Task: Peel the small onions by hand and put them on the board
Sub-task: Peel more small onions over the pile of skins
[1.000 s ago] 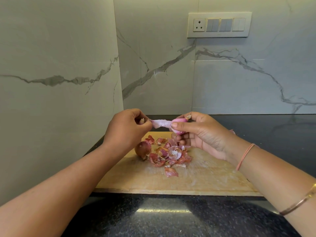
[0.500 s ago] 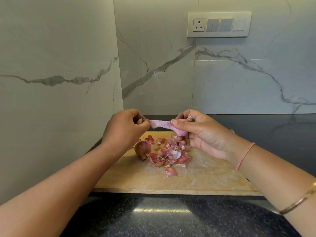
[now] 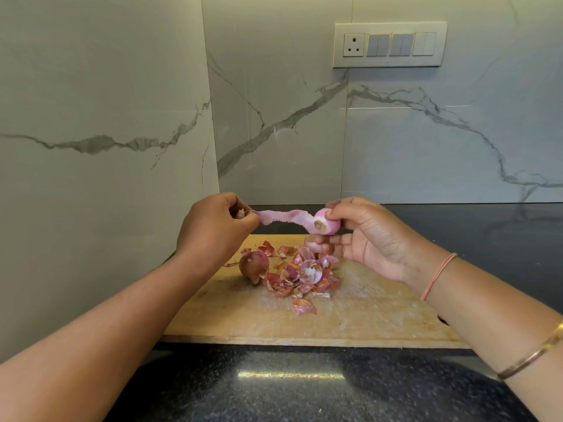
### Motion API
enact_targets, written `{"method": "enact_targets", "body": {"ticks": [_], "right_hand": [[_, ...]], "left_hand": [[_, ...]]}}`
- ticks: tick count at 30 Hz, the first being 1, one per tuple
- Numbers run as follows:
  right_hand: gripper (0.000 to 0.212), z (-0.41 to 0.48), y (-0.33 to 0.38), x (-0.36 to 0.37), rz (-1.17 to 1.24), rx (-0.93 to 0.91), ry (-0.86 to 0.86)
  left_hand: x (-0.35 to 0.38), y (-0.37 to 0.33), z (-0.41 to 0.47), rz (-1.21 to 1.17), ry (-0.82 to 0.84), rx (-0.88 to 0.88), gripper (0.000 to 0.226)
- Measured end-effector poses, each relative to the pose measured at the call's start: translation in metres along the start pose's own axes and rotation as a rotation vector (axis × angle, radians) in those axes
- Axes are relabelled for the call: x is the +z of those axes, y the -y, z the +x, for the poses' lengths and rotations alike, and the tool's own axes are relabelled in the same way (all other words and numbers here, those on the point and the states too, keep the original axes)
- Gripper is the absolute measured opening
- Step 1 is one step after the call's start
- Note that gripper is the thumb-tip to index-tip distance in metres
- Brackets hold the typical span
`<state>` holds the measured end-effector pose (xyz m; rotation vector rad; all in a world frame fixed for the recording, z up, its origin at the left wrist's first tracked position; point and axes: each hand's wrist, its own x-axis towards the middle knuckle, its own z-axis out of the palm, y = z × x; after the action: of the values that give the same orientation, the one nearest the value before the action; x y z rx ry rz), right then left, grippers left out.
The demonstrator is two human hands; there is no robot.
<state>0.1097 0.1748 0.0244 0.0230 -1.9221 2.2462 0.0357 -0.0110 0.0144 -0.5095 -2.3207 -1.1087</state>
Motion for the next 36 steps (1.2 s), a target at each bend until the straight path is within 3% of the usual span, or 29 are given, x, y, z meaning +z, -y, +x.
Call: {"method": "enact_targets", "body": {"ticks": [6,10,16,24,30,33,36], "right_hand": [[0.008,0.003,0.000,-0.001,0.001,0.001,-0.008],[0.003,0.002,-0.002,-0.001,-0.142,-0.063,-0.016],[0.044,0.002,-0.007,0.001,-0.241,-0.160,0.009],[0.033,0.002,-0.010,0.000,-0.339,-0.195,0.049],[0.033,0.000,-0.010,0.004,-0.421,-0.264,0.033],[0.034,0.000,-0.011,0.007,-0.483,-0.315,0.018],[0.037,-0.001,-0.014,0.009,-0.531,-0.361,0.025]], "left_hand": [[0.000,-0.004,-0.003,-0.027,0.012,0.001,0.010],[0.002,-0.012,-0.010,-0.074,0.070,0.049,0.007],[0.005,-0.017,-0.013,-0.109,0.137,0.147,0.011],[0.004,-0.019,-0.016,-0.003,0.402,0.295,0.007],[0.005,-0.018,-0.016,-0.042,0.303,0.306,0.014],[0.007,-0.018,-0.014,-0.185,0.166,0.209,0.011],[0.007,-0.020,-0.015,-0.360,0.153,0.120,0.009]]}}
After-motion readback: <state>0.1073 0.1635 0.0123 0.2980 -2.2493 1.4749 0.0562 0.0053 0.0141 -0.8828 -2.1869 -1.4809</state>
